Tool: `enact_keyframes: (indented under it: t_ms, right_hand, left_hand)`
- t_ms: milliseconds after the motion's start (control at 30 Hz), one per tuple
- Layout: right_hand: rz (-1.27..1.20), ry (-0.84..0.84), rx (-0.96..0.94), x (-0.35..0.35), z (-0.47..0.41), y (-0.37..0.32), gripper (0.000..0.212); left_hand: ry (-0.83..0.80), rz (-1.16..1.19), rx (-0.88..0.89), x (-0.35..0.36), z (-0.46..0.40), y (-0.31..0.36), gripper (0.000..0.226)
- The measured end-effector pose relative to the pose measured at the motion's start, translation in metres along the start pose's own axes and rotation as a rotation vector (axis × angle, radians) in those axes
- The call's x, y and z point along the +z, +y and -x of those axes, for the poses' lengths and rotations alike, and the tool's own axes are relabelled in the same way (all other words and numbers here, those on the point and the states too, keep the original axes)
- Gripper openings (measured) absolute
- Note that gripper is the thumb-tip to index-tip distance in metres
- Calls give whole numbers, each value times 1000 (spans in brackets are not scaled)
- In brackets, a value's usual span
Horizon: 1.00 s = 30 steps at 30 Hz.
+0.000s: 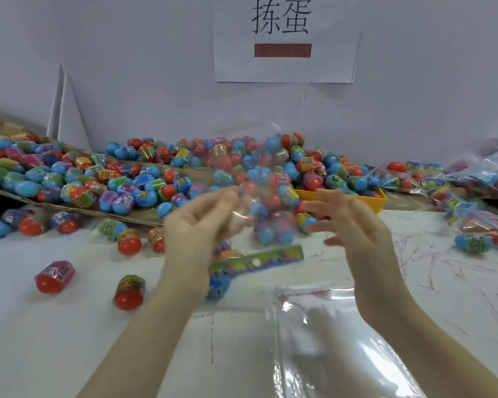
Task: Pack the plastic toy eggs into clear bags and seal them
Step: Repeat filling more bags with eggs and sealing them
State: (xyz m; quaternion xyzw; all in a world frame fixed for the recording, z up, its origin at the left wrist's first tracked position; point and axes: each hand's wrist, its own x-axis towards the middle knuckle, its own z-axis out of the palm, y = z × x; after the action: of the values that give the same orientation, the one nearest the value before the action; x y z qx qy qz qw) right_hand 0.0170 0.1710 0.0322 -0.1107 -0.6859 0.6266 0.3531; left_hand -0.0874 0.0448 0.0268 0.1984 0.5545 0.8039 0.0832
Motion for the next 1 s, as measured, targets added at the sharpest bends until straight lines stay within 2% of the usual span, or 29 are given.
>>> enact_keyframes:
  t_ms: [67, 133, 200, 267, 333, 400, 467, 567, 667, 767, 833, 900, 1000]
  right_hand:
    - [126, 5, -119, 6, -2, 1, 20]
    - [493, -247, -234, 18, -1, 4, 11]
    - [876, -551, -423, 32, 0, 15, 25]
    - [1073, -729, -568, 46, -1, 26, 41]
    - [1183, -759, -632, 58, -1, 33, 47]
    - [1233, -730, -681, 63, -1, 38, 42]
    - [1217, -704, -676, 63, 0, 40, 39]
    - [1071, -646, -531, 52, -4, 31, 42]
    - [671, -525, -281, 27, -11, 9, 41]
    - [296, -339, -152, -4, -19, -10, 49]
    - [49, -243, -136, -19, -22, -22, 39]
    - [-97, -200, -182, -26, -19, -32, 34]
    - [-36, -154, -295, -28, -13, -41, 40]
  left_hand:
    - [176, 125, 67, -13, -13, 3, 14]
    - [297, 117, 85, -20, -19, 3, 16]
    - [382, 114, 100, -24, -21, 0, 9]
    - [450, 164, 107, -27, -23, -1, 18]
    - [488, 185, 110, -29, -26, -1, 18]
    - [476, 174, 125, -29, -27, -2, 16]
    - [453, 152, 134, -29, -27, -2, 15]
    - [383, 105, 154, -28, -25, 2, 18]
    - [228, 21, 157, -22, -19, 4, 19]
    - [-21, -63, 147, -9, -6, 5, 29]
    - [-187, -96, 146, 3, 6, 3, 34]
    - [-269, -145, 167, 13, 15, -2, 35]
    - [-278, -240, 216, 20, 22, -11, 37]
